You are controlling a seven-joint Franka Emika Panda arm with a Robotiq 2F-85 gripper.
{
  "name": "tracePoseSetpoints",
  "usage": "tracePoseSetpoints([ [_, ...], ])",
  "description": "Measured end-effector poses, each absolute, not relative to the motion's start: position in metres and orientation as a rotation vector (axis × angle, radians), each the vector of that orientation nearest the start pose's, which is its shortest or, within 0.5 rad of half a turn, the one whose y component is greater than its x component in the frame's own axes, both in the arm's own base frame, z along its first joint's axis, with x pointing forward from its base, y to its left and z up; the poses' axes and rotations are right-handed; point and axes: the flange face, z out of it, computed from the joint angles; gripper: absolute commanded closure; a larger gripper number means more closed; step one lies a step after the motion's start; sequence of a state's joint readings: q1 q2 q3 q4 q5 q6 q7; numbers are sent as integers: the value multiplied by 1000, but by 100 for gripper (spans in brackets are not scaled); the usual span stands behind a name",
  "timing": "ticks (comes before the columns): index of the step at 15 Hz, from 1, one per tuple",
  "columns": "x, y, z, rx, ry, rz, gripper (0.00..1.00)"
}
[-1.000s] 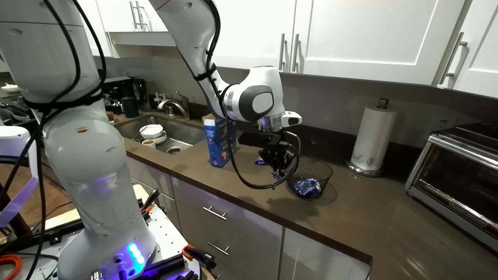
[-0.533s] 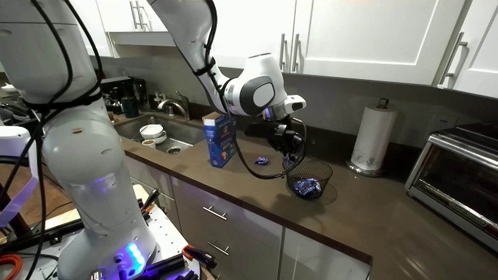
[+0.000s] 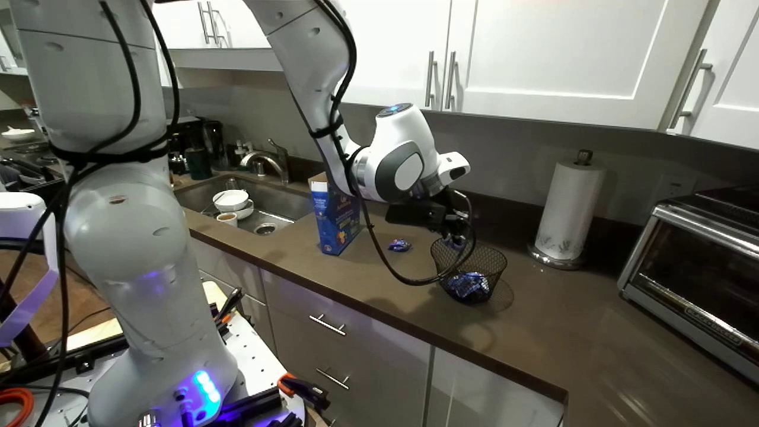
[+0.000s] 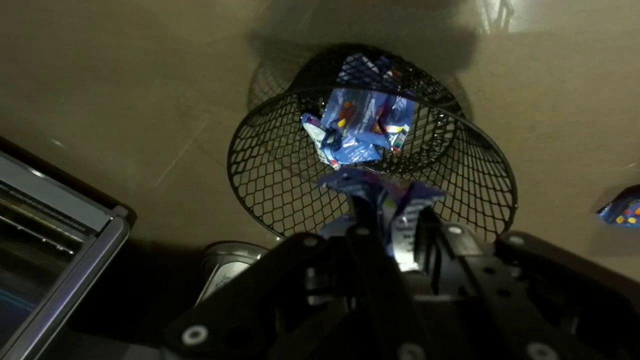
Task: Pick up the small blue object and put it in the basket
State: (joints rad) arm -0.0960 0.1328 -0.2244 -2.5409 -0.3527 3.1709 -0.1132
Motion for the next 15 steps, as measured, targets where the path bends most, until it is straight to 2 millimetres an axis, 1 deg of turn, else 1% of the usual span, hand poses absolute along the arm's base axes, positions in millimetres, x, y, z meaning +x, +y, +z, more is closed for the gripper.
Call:
tracePoseSetpoints([
  [3,486,-125,268,-3259,-274,-736,27],
  [7,487,-116,268,-3259,-303,-718,2],
  [11,481,-105,275,-3268,-321,-641,0],
  [15,464,-86,281,-3269,-333,-482,0],
])
